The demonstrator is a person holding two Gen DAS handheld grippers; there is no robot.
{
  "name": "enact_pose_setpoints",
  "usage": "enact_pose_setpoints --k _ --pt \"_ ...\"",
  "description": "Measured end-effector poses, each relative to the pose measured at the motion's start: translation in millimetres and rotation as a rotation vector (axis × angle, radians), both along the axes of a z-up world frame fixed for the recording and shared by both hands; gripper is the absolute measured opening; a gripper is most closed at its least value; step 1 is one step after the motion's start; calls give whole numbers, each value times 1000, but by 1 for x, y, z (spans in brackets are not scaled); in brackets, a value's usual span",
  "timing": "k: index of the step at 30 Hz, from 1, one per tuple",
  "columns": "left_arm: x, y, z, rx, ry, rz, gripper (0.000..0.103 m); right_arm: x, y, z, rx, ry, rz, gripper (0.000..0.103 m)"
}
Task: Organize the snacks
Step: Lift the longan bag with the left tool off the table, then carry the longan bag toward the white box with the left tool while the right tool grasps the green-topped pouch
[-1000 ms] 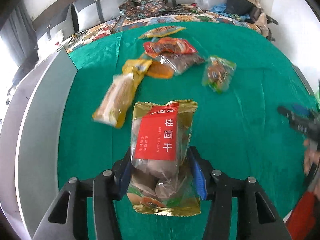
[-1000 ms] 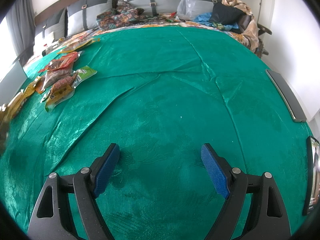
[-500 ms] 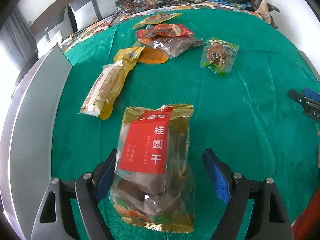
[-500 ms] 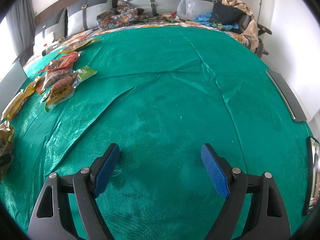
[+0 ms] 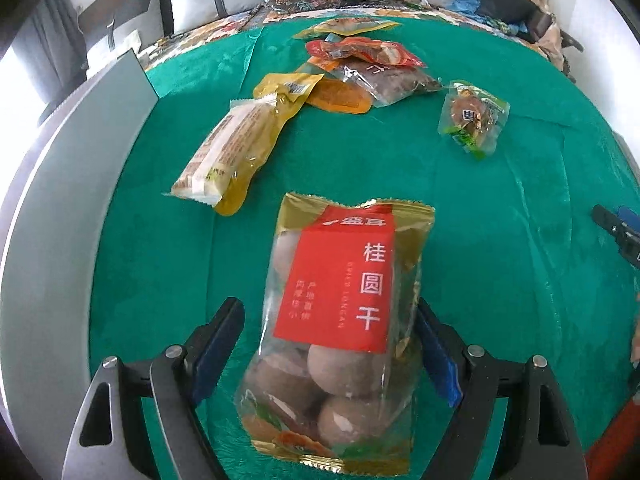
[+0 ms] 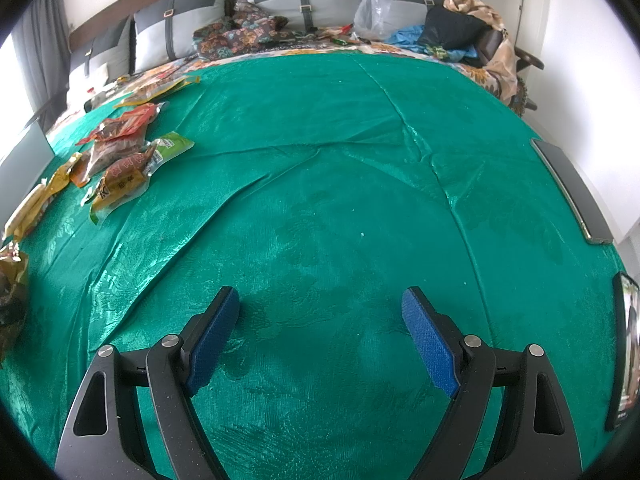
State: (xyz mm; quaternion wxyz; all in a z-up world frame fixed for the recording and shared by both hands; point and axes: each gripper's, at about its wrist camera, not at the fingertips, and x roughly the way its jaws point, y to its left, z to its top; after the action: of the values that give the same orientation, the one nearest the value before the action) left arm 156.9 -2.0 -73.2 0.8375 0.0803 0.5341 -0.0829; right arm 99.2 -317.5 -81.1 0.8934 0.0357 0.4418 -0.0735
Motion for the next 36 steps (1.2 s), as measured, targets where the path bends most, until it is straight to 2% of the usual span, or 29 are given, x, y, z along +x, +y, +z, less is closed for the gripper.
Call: enact_pose_setpoints --k 1,5,6,16,31,34,36 --pt "0 1 0 -11 -1 2 82 0 0 0 0 0 0 86" --pt "-2 4 6 -45 -23 -3 57 0 1 0 0 0 0 86" --pt "-3 4 7 -47 -28 -5 56 0 1 0 0 0 0 86" --pt "-16 18 43 -127 -102 13 54 0 1 0 0 0 0 86" --pt "-40 75 89 -213 -181 127 55 0 -1 1 11 -6 1 86" --pt "-45 89 97 -218 -203 143 55 0 -3 6 82 -19 -22 85" --pt "-48 97 100 -225 -209 155 55 8 3 18 199 -21 -40 85"
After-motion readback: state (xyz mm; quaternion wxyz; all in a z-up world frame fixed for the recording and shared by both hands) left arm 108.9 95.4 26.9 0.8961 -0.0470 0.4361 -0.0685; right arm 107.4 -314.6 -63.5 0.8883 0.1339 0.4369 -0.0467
